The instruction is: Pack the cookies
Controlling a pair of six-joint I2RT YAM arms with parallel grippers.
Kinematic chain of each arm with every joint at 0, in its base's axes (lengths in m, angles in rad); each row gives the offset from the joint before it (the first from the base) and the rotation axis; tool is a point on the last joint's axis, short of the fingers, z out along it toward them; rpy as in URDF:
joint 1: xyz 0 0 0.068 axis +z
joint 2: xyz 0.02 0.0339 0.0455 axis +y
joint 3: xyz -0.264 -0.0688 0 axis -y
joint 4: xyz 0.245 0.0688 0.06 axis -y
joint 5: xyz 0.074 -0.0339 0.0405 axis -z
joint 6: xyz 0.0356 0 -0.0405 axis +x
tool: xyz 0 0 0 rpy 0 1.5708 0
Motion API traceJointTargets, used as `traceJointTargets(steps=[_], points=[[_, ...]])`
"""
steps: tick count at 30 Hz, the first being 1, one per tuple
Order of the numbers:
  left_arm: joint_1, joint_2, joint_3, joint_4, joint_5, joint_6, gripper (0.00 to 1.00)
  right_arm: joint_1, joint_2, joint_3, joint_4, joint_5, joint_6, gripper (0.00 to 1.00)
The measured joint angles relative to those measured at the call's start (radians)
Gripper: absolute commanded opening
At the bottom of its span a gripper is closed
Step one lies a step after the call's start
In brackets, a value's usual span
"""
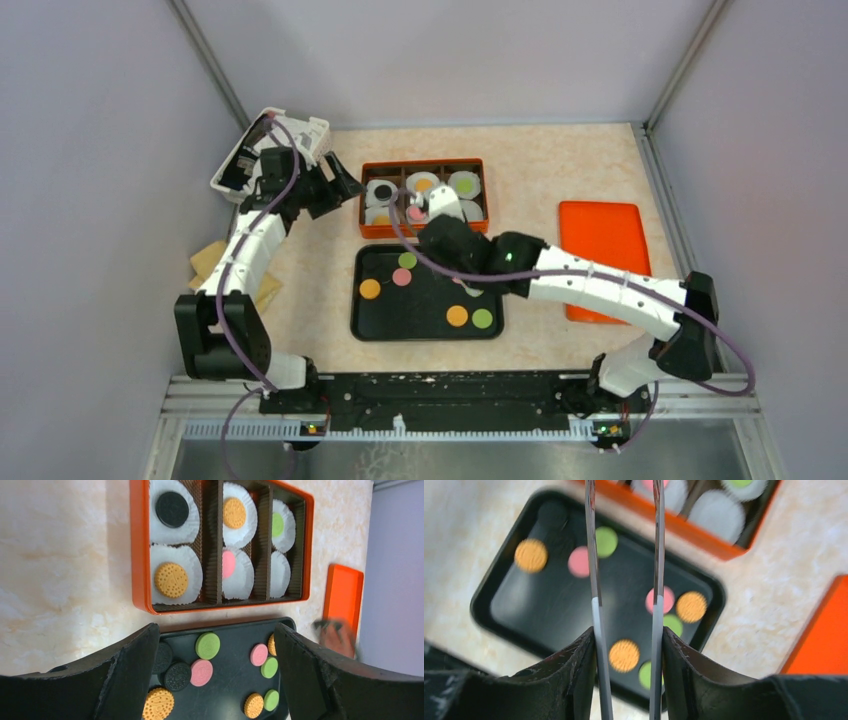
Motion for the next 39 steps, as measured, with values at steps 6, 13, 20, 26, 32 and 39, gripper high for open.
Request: traceJointTargets(steps=[6, 13, 20, 26, 32, 39], points=[[-0.038, 0.041, 0.003, -0.018, 0.031, -0.016, 0.9, 0.217, -0.045, -0.226, -0.083, -0.042, 0.153, 0.46], [-0.037, 0.024, 0.003, -0.02, 0.03, -0.016, 0.91, 0.247, -0.008, -0.277, -0.068, -0.082, 0.21, 0.46], [-0.037, -0.006, 0.003, -0.029, 0.013, -0.011, 0.91, 0.247, 0.093, -0.273, -0.016, -0.08, 0.211, 0.46], [-0.037, -0.01, 0.003, -0.035, 0.005, -0.007, 0.91, 0.247, 0.176, -0.232, 0.002, -0.048, 0.194, 0.43], [-0.037, -0.01, 0.003, -0.036, -0.002, -0.003, 0.91, 0.247, 0.199, -0.208, 0.019, -0.045, 0.193, 0.34], [-0.037, -0.01, 0.003, -0.036, -0.004, -0.004, 0.91, 0.244, 0.199, -0.208, 0.02, -0.048, 0.197, 0.0]])
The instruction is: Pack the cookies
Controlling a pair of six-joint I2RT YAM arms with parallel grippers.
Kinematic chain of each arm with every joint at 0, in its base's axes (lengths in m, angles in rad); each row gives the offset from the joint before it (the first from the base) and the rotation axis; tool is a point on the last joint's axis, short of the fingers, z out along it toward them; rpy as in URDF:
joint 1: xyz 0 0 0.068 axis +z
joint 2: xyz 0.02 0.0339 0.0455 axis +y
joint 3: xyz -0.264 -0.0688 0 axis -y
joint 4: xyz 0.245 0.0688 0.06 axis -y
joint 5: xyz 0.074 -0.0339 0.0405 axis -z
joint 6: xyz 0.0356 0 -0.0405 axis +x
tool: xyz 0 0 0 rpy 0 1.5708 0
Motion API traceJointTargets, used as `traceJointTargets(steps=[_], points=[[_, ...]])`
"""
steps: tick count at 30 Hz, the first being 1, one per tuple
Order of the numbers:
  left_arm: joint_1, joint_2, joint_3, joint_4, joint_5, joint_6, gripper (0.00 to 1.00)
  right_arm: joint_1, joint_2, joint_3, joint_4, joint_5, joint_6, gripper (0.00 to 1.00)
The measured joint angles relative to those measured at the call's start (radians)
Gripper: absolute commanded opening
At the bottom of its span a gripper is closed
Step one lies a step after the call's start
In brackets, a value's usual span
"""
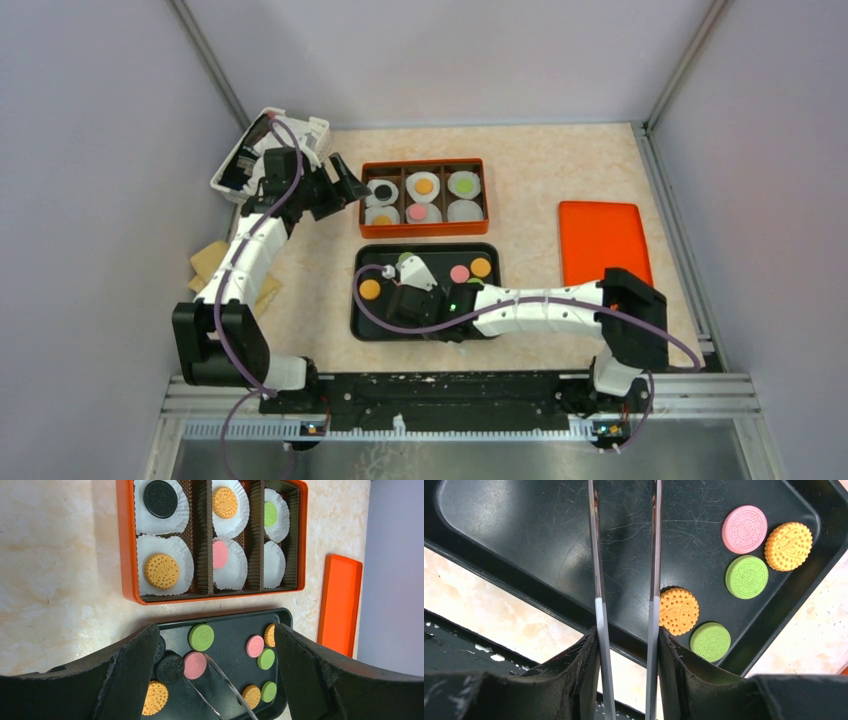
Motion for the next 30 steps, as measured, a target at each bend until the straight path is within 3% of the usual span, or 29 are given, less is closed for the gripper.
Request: traceJointTargets(steps=[19, 30], points=[[0.0, 0.0, 0.0, 0.0, 0.015, -0.001, 0.91, -0.018, -0.148, 0.174, -0.205, 0.171, 0.01, 0.0], [-0.001, 0.0, 0.015, 0.001, 0.019, -0.003, 0.91, -0.323, -0.182, 0.157, -0.14, 0.189, -0.066, 0.0]])
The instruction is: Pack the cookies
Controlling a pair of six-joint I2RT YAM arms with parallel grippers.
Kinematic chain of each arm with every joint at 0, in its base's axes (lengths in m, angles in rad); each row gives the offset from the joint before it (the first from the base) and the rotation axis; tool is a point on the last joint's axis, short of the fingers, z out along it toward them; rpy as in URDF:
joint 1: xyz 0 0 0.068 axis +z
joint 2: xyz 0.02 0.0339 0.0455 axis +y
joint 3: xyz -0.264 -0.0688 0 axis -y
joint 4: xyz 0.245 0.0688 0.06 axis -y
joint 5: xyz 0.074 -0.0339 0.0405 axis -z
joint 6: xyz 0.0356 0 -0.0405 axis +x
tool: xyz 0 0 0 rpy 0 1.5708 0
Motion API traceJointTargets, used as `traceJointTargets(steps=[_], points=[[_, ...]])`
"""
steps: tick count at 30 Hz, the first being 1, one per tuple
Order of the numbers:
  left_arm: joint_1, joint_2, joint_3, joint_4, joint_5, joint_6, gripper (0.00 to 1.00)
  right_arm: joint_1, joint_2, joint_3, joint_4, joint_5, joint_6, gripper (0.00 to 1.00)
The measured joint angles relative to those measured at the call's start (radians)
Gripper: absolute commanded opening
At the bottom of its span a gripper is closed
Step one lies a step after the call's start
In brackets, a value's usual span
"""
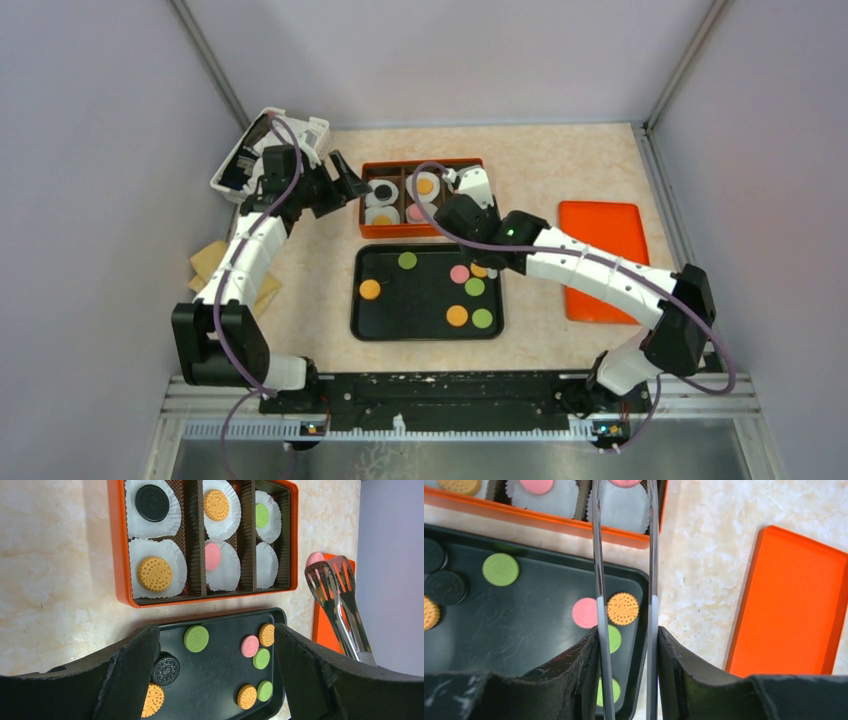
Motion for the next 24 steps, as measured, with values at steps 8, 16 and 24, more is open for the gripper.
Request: traceJointTargets(steps=[8, 16, 24], points=[[0.0, 0.0, 0.0, 0.001, 0.0, 0.0, 0.91, -0.105, 0.063, -0.036, 0.098, -0.045, -0.074, 0.0], [0.0, 0.001, 0.0, 0.002, 0.0, 0.0, 0.91, -0.154, 0.094, -0.1, 0.138, -0.108, -0.095, 0.0], [0.0, 0.01, 0.0, 0.002, 0.0, 0.0, 0.91, -0.154, 0.113, -0.114, 0.171, -0.143, -0.096, 0.0]])
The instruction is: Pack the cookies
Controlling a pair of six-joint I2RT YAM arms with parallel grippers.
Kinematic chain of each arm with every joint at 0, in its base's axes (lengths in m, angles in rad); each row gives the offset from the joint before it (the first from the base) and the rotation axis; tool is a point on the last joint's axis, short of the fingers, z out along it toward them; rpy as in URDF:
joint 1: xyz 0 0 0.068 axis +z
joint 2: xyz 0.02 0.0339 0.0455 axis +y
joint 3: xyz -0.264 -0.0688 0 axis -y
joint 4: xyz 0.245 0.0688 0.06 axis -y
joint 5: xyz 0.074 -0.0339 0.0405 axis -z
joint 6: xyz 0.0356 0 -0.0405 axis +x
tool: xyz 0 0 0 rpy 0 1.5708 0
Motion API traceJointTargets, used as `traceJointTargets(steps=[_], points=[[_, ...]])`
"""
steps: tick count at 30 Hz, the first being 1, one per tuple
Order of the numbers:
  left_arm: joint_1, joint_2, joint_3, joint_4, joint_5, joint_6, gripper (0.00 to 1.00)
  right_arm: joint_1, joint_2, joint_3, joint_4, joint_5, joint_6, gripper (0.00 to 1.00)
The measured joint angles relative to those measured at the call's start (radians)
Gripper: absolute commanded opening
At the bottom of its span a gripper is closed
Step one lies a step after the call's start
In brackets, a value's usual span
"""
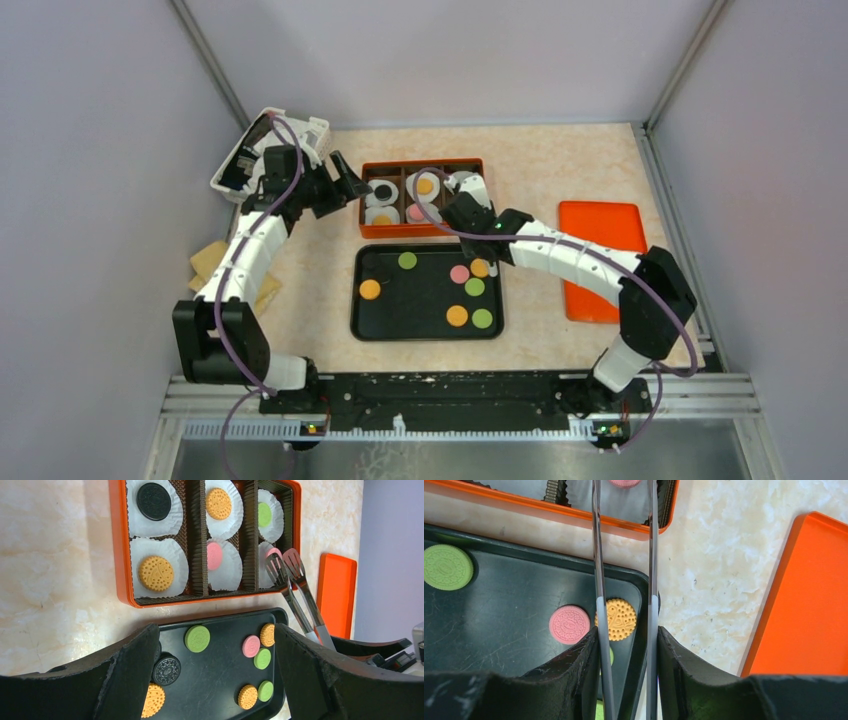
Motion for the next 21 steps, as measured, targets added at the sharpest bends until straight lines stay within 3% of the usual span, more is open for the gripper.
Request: traceJointTargets(steps=[3, 6, 8, 21], points=[[0.0, 0.0, 0.0, 0.001, 0.0, 0.0, 0.91, 0.0, 0.019, 0.0, 0.0, -0.005, 0.002, 0.05], [0.0, 0.0, 0.0, 0.0, 0.0, 0.001, 0.91, 0.0, 0.033, 0.0, -0.003, -0.007, 0.003, 0.28], [0.0, 0.001, 0.0, 0.0, 0.0, 0.003, 0.91, 0.0, 0.034, 0.0, -0.006, -0.007, 0.004, 0.36], [0.0, 0.004, 0.0, -0.002, -0.003, 0.008, 0.91, 0.0, 0.013, 0.0, 0.0, -0.011, 0.02, 0.42]])
